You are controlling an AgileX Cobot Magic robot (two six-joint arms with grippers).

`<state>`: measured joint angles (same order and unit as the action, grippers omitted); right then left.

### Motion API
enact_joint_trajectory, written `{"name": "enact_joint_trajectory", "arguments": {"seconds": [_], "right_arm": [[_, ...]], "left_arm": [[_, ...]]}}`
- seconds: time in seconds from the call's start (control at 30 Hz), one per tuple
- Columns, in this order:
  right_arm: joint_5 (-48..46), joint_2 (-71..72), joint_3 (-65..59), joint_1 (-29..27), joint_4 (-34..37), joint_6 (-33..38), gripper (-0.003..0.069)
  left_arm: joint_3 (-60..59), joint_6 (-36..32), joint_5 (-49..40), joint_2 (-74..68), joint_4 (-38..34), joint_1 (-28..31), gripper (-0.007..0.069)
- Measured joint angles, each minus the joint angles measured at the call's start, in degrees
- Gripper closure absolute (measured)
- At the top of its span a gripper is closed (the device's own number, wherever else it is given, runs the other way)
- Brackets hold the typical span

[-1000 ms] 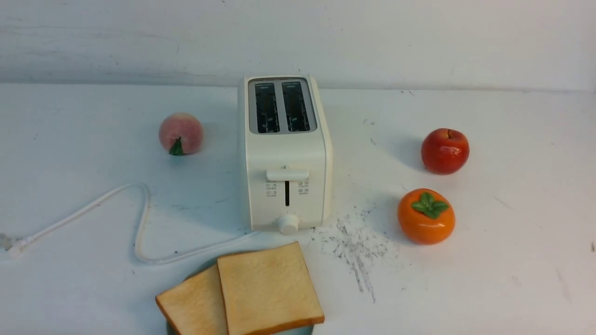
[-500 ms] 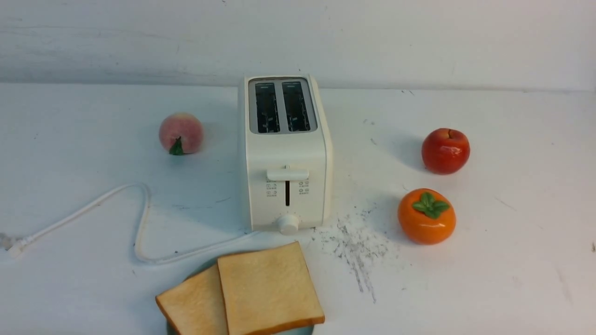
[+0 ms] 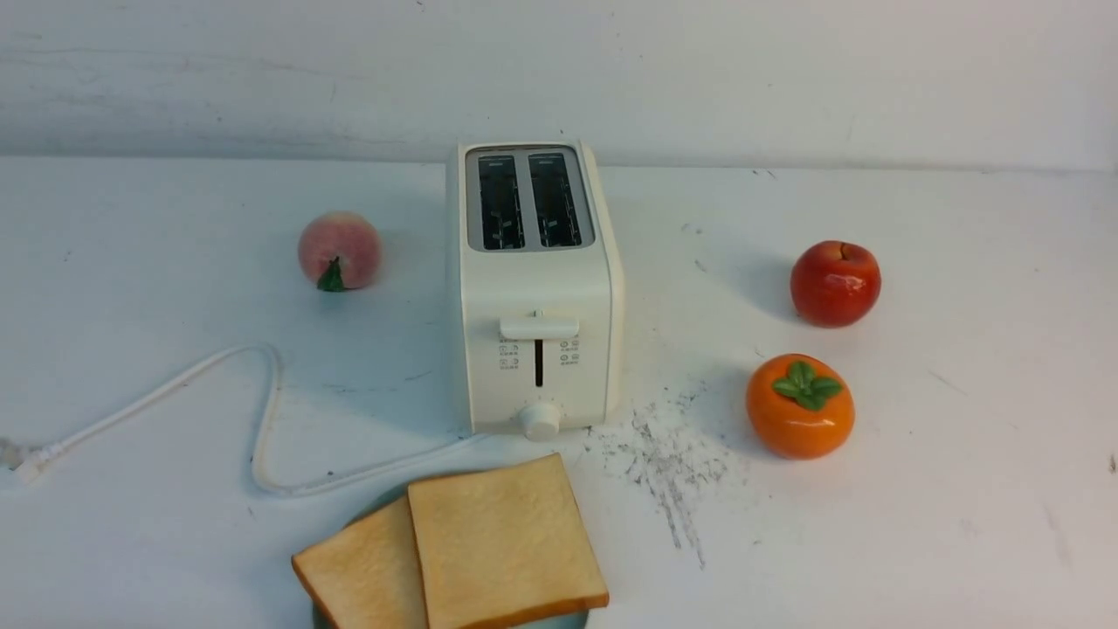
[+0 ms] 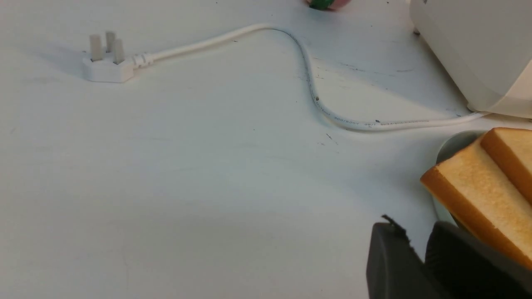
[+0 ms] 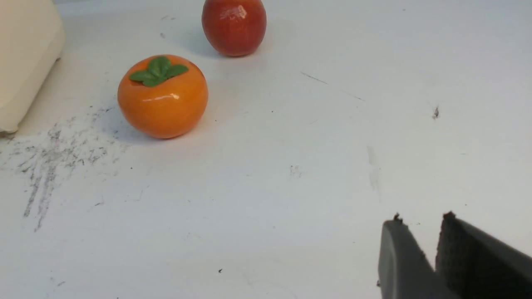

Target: Take toasted bread from bread machine on white table place on plate.

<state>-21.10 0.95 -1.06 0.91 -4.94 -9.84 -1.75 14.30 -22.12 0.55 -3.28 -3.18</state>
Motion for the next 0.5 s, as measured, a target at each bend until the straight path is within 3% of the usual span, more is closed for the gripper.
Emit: {"name": "enact_joint_trajectory", "arguments": {"seconds": [0.5], "right_arm": [[0.0,0.0,0.0,0.0,0.0,-0.1,0.0491]], "left_arm": [[0.0,0.0,0.0,0.0,0.0,0.0,0.048]]}}
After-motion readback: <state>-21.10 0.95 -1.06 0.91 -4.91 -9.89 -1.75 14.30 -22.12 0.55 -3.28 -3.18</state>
